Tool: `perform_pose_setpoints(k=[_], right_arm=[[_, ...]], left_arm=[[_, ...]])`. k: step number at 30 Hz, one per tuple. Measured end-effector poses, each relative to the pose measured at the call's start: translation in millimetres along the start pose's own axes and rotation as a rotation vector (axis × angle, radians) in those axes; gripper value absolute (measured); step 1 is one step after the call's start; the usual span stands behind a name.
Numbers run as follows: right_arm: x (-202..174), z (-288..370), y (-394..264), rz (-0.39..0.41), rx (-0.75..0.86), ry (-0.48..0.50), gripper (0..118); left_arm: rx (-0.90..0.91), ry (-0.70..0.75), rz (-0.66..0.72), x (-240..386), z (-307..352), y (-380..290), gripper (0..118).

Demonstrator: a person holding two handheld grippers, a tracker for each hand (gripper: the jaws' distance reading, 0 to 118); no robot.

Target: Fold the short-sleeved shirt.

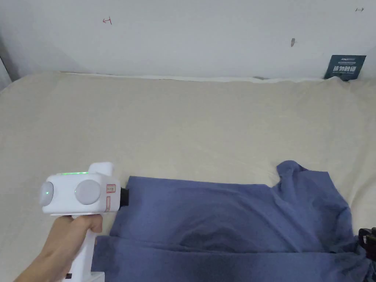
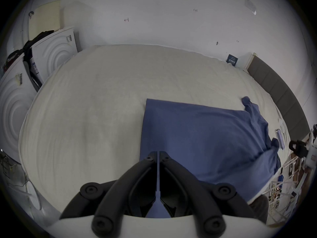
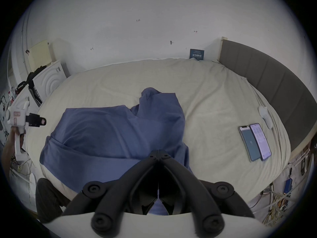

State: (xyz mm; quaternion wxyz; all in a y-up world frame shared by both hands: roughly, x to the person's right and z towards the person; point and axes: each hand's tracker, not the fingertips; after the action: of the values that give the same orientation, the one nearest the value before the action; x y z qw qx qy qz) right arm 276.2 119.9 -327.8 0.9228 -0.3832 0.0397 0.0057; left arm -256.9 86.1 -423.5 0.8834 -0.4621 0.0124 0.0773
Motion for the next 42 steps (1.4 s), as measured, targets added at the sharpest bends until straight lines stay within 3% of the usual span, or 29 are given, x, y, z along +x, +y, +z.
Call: perform_pose_setpoints(k=[1, 2, 7, 11, 13, 14, 16, 18, 19, 30, 31, 32, 33, 34, 37, 41, 42], right_arm=[[1.1, -7.2, 4.0, -0.001, -0.005, 0.001, 1], [-5.9, -7.8, 4.6, 0.002, -0.007, -0.001, 1], [1.1, -34.0, 15.8, 0.014, -0.046, -0.012, 1], [14.5, -46.8, 24.2, 0.015, -0.061, -0.033, 1], [20.9, -51.4, 28.7, 0.004, -0.066, -0.035, 1], [24.4, -54.0, 30.4, 0.001, -0.07, -0.037, 1], [28.4, -57.6, 33.6, 0.01, -0.074, -0.052, 1], [33.3, -62.0, 36.4, 0.013, -0.08, -0.055, 1], [35.2, -65.0, 38.0, 0.016, -0.087, -0.056, 1], [75.2, -119.5, 69.4, -0.051, -0.152, -0.085, 2], [77.0, -124.9, 73.8, -0.049, -0.162, -0.085, 17], [78.4, -132.6, 79.4, -0.046, -0.182, -0.083, 50], [79.0, -139.2, 83.0, -0.055, -0.21, -0.064, 105], [77.4, -143.3, 83.1, -0.065, -0.244, -0.051, 118], [76.0, -166.5, 90.7, -0.058, -0.324, 0.004, 117], [71.7, -192.7, 103.5, -0.011, -0.364, -0.014, 116], [69.9, -196.6, 100.9, -0.007, -0.376, -0.013, 109]], left_arm=[[-0.027, -0.001, 0.026, -2.0, -16.9, 11.8, 98], [-0.055, 0.016, 0.039, -3.5, -32.6, 21.4, 118], [-0.093, 0.104, -0.006, -6.4, -73.2, 72.0, 115], [-0.116, 0.097, -0.01, 0.7, -107.3, 54.6, 115], [-0.116, 0.064, -0.016, 0.2, -105.3, 58.9, 108], [-0.111, 0.061, -0.013, 1.3, -102.5, 57.7, 99], [-0.094, 0.082, -0.048, 2.4, -98.5, 58.6, 64], [-0.076, 0.05, -0.068, 0.2, -92.9, 59.4, 9], [-0.081, -0.018, -0.038, -0.5, -90.4, 59.5, 8], [-0.069, 0.043, -0.078, 15.0, -82.9, 61.9, 6], [-0.068, 0.041, -0.075, 14.0, -83.3, 62.0, 6], [-0.068, 0.04, -0.065, 16.0, -82.0, 61.5, 6], [-0.074, 0.035, -0.056, 16.1, -82.8, 61.5, 6], [-0.075, 0.036, -0.052, 16.0, -83.6, 61.3, 6], [-0.082, 0.035, -0.039, 12.5, -87.6, 62.2, 6], [-0.091, 0.028, -0.016, 9.8, -92.8, 62.0, 6], [-0.094, 0.029, -0.014, 9.9, -93.5, 62.2, 6]])
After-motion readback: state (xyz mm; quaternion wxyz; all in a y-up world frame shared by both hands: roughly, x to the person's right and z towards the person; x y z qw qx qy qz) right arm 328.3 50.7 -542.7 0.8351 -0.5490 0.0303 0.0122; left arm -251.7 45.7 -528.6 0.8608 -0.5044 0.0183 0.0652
